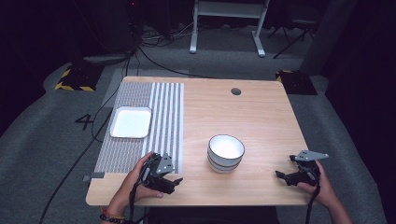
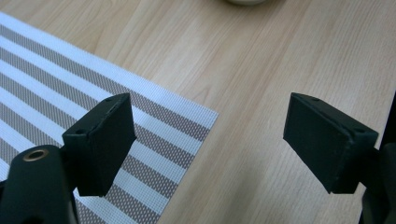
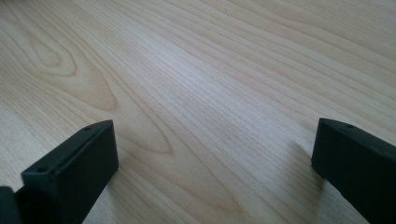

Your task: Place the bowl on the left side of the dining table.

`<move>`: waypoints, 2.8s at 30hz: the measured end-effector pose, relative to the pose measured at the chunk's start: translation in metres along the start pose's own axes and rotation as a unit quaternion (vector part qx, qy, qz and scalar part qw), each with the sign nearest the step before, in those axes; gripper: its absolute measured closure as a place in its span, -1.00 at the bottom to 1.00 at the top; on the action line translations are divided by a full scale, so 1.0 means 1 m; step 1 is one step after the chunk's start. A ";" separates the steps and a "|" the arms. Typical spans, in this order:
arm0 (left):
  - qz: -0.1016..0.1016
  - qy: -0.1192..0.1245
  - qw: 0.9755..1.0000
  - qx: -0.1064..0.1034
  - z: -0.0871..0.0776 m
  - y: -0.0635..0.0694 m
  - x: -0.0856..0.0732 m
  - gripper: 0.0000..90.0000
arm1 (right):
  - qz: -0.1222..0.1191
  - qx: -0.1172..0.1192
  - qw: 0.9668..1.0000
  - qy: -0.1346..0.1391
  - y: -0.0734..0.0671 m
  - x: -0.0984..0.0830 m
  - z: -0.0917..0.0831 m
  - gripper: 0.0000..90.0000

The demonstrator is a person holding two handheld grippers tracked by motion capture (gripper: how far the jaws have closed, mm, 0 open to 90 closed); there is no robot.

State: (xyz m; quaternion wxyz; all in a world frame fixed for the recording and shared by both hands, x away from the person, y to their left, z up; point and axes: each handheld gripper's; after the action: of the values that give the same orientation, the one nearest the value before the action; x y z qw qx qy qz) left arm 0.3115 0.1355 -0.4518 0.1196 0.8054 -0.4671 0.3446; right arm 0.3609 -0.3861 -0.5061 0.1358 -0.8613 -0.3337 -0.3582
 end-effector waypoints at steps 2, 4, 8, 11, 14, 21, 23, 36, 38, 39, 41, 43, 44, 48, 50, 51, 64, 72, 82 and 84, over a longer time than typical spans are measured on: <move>0.002 0.000 1.000 -0.002 0.000 -0.001 0.005 -0.63 | 0.000 0.000 1.000 0.000 0.000 0.000 0.000 -0.99; 0.005 0.000 1.000 -0.004 0.001 0.000 0.009 -0.63 | -0.001 0.001 1.000 0.001 0.000 0.000 0.000 -0.99; 0.020 0.002 1.000 -0.010 0.003 0.002 0.017 -0.63 | -0.002 0.002 1.000 0.000 0.000 0.000 0.000 -0.99; 0.030 0.016 0.999 -0.020 0.002 0.003 0.027 -0.63 | -0.002 0.004 1.000 0.001 0.000 0.000 0.000 -0.99; 0.037 0.016 0.999 -0.020 0.002 0.003 0.033 -0.63 | -0.004 0.005 1.000 0.002 0.000 0.000 0.000 -0.99; 0.058 0.027 0.997 -0.033 0.007 0.007 0.056 -0.63 | -0.007 0.007 1.000 -0.001 0.001 0.000 0.000 -0.99; 0.065 0.028 0.997 -0.030 0.006 0.008 0.062 -0.62 | -0.007 0.008 1.000 -0.001 0.001 0.000 0.000 -0.99; 0.099 0.036 0.993 -0.046 0.001 0.012 0.095 -0.63 | -0.007 0.008 1.000 -0.001 0.001 0.000 0.000 -0.99; 0.106 0.026 0.993 -0.051 0.000 0.013 0.100 -0.63 | -0.007 0.008 1.000 -0.001 0.001 0.000 0.000 -0.99; 0.109 0.032 0.992 -0.054 0.001 0.014 0.105 -0.63 | -0.007 0.008 1.000 -0.001 0.001 0.000 0.000 -0.99; 0.113 0.035 0.991 -0.058 0.002 0.014 0.109 -0.63 | -0.007 0.008 1.000 -0.001 0.001 0.000 0.000 -0.99; 0.116 0.035 0.991 -0.063 0.005 0.015 0.114 -0.63 | -0.007 0.008 1.000 -0.001 0.001 0.000 0.000 -0.99; 0.116 0.035 0.991 -0.063 0.005 0.015 0.114 -0.63 | -0.007 0.008 1.000 -0.001 0.001 0.000 0.000 -0.99; 0.128 0.026 0.989 -0.071 0.009 0.013 0.124 -0.63 | -0.007 0.008 1.000 -0.001 0.001 0.000 0.000 -0.99; 0.126 0.030 0.988 -0.082 0.011 0.013 0.128 -0.63 | -0.007 0.007 1.000 -0.001 0.001 0.000 0.000 -0.99; 0.135 0.028 0.987 -0.087 0.015 0.012 0.133 -0.63 | -0.007 0.008 1.000 -0.001 0.001 0.000 0.000 -0.99; 0.146 0.001 0.976 -0.163 0.048 0.016 0.145 -0.63 | -0.007 0.007 1.000 -0.001 0.001 0.000 0.000 -0.99; 0.160 -0.015 0.974 -0.161 0.063 0.017 0.150 -0.40 | -0.007 0.007 1.000 -0.001 0.001 0.000 0.000 -0.99; 0.217 -0.017 0.944 -0.248 0.065 0.011 0.159 0.70 | -0.007 0.007 1.000 0.000 0.001 0.000 0.000 -0.99; 0.228 -0.021 0.941 -0.247 0.066 0.013 0.161 0.78 | -0.006 0.005 1.000 0.001 0.001 0.000 0.000 -0.99</move>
State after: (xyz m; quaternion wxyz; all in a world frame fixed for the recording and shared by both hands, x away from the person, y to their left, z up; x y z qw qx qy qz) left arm 0.3828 -0.0131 -0.3947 0.2234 0.6296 -0.7111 0.2190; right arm 0.3615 -0.3868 -0.5064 0.1385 -0.8580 -0.3406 -0.3586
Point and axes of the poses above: each handheld gripper's, and its own axes: z roughly forward along the jaws, x roughly out of its top, y roughly to its right, and after that the axes turned 1 degree about x, right-handed
